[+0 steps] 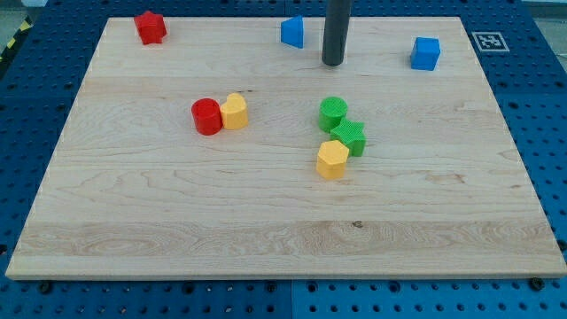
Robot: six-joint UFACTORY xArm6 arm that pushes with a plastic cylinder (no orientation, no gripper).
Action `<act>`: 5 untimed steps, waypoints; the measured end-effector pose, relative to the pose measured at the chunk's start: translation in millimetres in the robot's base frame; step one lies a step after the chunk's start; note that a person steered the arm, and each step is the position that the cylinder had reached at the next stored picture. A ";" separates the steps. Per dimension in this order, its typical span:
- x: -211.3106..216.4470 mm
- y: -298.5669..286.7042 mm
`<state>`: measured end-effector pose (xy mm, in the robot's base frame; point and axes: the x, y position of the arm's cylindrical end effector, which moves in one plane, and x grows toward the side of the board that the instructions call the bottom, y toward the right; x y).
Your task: Slide the blue cube left a bit
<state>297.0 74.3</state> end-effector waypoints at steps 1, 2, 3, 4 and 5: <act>-1.3 31.2; -22.5 38.3; -41.2 53.9; -41.1 89.0; -41.7 97.1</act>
<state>255.4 171.4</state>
